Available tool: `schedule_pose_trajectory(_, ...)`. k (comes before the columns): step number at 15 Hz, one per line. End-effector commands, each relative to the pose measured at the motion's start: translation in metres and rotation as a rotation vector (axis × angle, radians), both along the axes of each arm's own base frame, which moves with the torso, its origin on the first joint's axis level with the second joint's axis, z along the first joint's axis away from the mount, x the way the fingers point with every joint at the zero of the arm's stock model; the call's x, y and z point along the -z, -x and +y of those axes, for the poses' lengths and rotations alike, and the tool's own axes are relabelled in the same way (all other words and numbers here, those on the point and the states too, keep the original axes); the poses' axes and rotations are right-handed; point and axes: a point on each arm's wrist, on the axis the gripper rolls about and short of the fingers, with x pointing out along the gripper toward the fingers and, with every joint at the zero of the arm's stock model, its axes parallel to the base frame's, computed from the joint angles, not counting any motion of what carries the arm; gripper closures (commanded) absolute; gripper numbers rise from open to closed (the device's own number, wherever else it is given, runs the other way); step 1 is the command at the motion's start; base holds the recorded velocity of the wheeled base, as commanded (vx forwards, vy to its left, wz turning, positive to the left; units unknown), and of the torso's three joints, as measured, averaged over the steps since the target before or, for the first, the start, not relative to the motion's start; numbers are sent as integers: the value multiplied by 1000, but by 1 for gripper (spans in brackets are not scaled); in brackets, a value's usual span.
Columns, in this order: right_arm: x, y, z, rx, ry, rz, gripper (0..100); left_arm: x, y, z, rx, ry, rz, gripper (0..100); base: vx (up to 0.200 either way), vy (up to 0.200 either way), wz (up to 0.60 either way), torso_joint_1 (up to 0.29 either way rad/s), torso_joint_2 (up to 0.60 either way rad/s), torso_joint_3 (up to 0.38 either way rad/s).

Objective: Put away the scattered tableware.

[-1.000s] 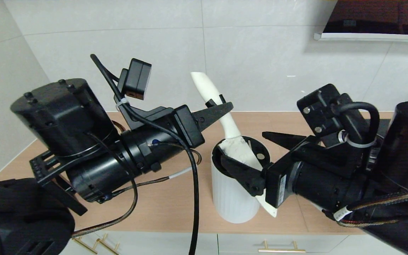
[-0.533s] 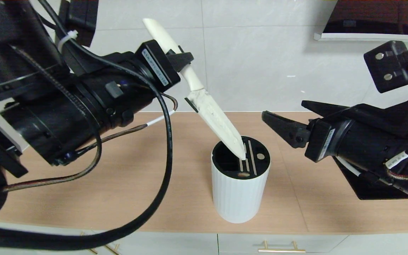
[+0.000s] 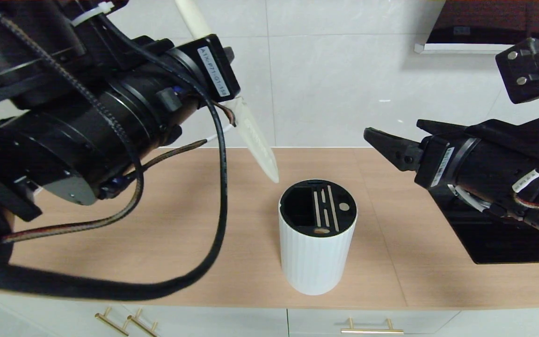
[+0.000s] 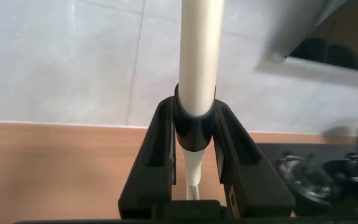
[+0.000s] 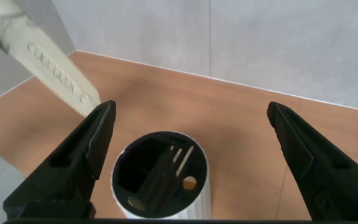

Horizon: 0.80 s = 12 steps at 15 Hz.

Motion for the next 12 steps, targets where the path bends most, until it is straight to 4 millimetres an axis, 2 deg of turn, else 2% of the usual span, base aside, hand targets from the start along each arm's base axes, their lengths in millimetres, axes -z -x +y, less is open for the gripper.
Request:
schedule_pose_trajectory(1, 5, -5, 3, 5, 13, 15, 0, 10, 4, -22, 45, -20, 13, 100, 0, 0, 0, 0, 0, 0)
schedule_pose_trajectory(4, 4, -5, 2, 15, 10, 13, 0, 18, 1, -37, -46, -78, -13, 100, 0, 0, 0, 0, 0, 0)
schedule_pose_trajectory(6, 5, -5, 3, 17, 11, 13, 0, 5, -3, -49, -87, -123, -77, 100, 0, 0, 0, 0, 0, 0)
schedule_pose_trajectory(7, 4, -5, 2, 18, 10, 12, 0, 2, 9, -57, -73, -108, -76, 100, 0, 0, 0, 0, 0, 0)
schedule_pose_trajectory(8, 5, -5, 3, 17, 12, 14, 0, 6, 15, -61, -66, -109, -61, 100, 0, 0, 0, 0, 0, 0)
schedule_pose_trajectory(9, 6, -6, 3, 20, 16, 18, 0, 24, 14, -62, -79, -144, -24, 100, 0, 0, 0, 0, 0, 0)
schedule_pose_trajectory(12, 9, -8, 4, 20, 21, 23, 0, 32, 10, -68, -74, -157, -14, 100, 0, 0, 0, 0, 0, 0)
